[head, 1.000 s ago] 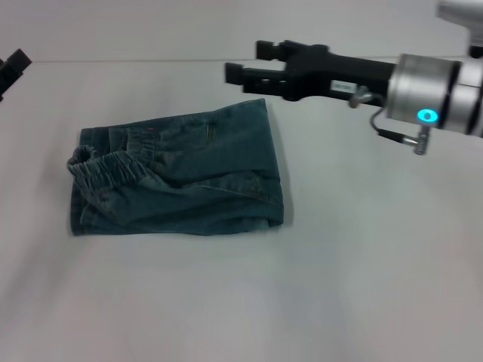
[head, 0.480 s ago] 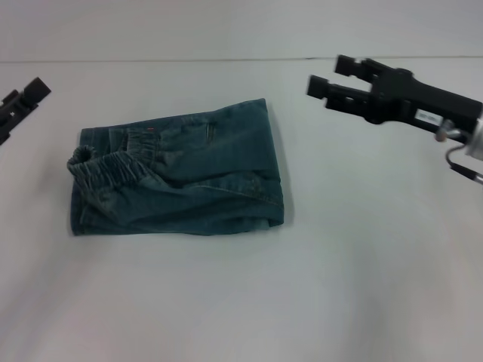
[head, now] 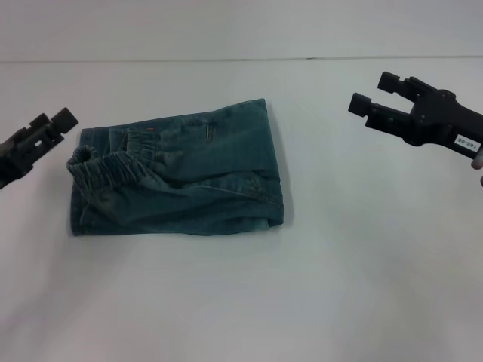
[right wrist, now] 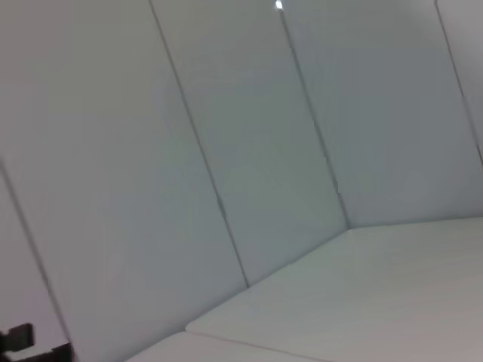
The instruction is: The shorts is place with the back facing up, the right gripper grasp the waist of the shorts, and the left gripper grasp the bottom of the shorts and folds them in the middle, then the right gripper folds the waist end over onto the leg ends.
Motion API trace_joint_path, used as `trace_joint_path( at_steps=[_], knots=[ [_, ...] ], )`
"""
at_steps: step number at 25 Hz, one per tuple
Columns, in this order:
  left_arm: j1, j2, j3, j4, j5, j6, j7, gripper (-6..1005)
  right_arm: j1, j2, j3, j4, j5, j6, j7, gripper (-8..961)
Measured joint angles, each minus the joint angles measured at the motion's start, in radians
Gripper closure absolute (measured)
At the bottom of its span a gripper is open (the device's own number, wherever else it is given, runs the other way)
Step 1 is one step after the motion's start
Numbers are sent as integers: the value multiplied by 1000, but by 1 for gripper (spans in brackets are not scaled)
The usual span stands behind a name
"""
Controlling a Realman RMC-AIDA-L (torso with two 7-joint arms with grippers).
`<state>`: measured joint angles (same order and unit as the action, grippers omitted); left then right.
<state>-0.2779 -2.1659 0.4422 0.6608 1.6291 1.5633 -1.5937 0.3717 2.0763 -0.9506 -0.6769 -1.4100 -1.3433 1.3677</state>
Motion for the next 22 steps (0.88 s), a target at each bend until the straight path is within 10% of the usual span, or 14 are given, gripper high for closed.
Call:
trace_joint_path(
  at_steps=[22],
  knots=[
    [-54,16,27,4,248,277,94,126,30,-90,13,2,-234,-299,93,15]
  ],
)
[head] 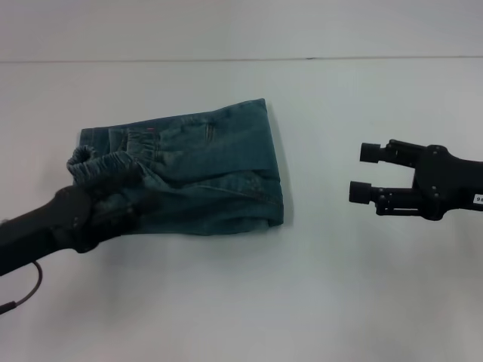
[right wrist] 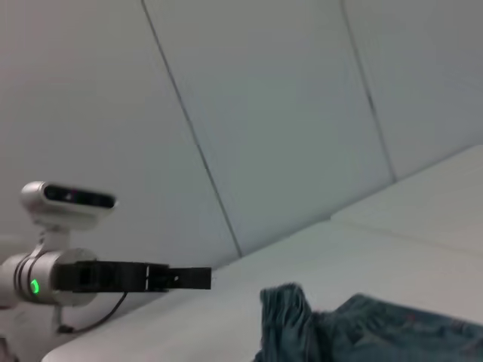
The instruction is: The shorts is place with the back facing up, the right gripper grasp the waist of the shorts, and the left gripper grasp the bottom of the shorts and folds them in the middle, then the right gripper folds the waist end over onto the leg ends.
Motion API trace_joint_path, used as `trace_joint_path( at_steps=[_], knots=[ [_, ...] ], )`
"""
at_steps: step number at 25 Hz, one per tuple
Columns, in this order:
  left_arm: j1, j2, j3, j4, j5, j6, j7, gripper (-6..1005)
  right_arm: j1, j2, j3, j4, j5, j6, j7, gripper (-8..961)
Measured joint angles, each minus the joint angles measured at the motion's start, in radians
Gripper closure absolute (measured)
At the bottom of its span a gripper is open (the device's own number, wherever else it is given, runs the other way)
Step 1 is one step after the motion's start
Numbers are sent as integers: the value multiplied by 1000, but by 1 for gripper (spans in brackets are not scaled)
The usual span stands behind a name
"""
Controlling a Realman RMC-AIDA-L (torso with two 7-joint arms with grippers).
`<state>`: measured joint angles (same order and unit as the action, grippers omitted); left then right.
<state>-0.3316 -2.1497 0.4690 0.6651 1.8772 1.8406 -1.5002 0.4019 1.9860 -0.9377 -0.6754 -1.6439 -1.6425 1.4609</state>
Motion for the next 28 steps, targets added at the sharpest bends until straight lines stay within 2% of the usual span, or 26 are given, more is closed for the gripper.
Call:
trace_joint_path(
  at_steps=[8,28],
  knots=[
    [-33,2,53,-13,51,-42,-4,126,22,-2,6,2,-70,10,41,22],
    [-52,-1,74,-37,77,-83,8,125,17,8,43,6,-99,54,34,32]
  ],
)
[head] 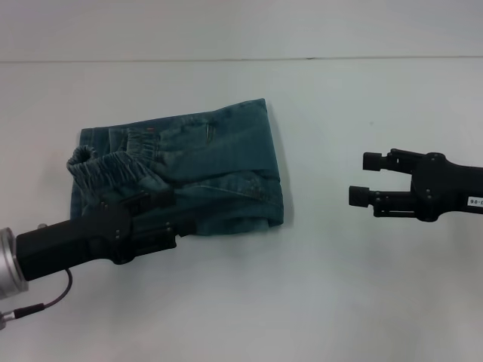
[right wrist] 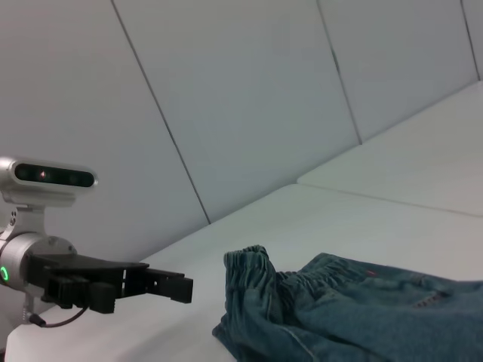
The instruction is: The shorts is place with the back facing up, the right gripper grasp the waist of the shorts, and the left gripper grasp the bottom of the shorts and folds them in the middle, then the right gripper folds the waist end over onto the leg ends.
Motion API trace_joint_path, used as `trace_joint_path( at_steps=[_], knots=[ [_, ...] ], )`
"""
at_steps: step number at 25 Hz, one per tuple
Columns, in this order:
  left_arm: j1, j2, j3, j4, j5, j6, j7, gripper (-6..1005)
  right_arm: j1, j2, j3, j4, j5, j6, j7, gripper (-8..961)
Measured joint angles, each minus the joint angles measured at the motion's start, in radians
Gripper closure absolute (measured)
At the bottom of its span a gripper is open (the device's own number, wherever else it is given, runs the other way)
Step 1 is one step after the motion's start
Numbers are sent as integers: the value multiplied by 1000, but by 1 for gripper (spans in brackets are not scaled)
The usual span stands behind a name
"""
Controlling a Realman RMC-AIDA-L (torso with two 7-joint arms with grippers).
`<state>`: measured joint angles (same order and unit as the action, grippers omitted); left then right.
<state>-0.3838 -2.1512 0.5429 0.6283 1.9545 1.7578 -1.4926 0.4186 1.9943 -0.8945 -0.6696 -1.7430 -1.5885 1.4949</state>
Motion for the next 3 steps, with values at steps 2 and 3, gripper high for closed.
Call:
trace_joint_path(
  at_steps=[2,3],
  knots=[
    [0,-1,0,-1,-1,-1,0,125,3,0,1,4,-6,2,3,33],
    [0,-1,0,-1,-3,0,0,125,4,0,1,6,-7,3,4,33]
  ],
)
